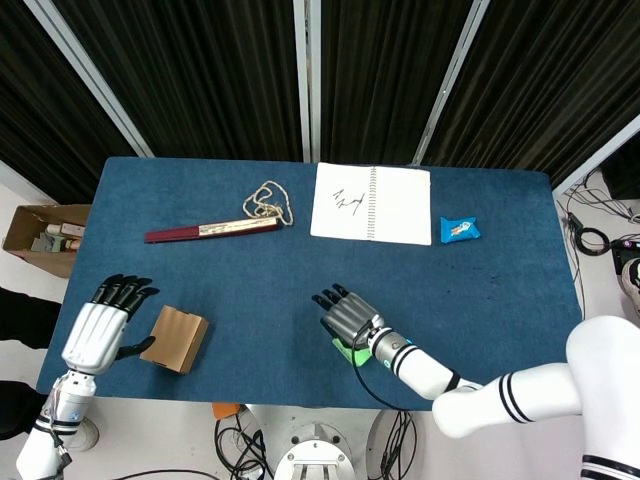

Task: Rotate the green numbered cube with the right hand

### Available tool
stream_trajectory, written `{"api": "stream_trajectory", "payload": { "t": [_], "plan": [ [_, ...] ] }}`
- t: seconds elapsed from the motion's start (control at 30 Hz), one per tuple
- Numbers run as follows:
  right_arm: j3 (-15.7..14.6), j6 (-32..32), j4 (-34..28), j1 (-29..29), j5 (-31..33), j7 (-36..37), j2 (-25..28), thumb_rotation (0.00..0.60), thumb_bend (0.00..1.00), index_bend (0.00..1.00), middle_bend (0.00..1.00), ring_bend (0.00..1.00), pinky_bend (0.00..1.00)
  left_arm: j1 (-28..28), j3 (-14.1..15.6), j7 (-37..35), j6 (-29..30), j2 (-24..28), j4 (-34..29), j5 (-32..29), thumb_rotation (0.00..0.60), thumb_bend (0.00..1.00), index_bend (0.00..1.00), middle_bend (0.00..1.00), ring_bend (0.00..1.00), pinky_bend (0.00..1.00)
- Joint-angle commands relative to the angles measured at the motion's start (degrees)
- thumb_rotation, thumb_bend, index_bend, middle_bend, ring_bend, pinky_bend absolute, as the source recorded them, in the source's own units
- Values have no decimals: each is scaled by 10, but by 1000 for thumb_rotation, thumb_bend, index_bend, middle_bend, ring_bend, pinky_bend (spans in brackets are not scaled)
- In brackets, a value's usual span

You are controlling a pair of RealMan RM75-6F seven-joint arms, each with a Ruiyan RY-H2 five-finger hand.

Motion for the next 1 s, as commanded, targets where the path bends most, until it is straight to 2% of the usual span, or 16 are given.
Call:
{"api": "stream_trajectory", "payload": {
  "t": [0.03,0.37,0.73,1.0],
  "plan": [
    [-3,-31,10,-6,-33,28,8,600,997,558,57,0,0,-2,-1,2,-3,0,-2,-2,600,0,269,208,169,161],
    [1,-108,33,-14,-120,104,15,600,1000,570,63,0,0,-5,-3,10,-13,0,-7,-11,600,0,269,208,170,161],
    [-5,-132,18,-21,-180,146,33,600,1000,596,77,0,0,-7,-3,11,-16,-2,-7,-13,600,0,269,208,169,162],
    [-6,-118,22,-32,-213,162,29,600,1000,598,80,0,0,-4,-3,9,-13,-2,-5,-15,600,0,269,208,170,161]
  ]
}}
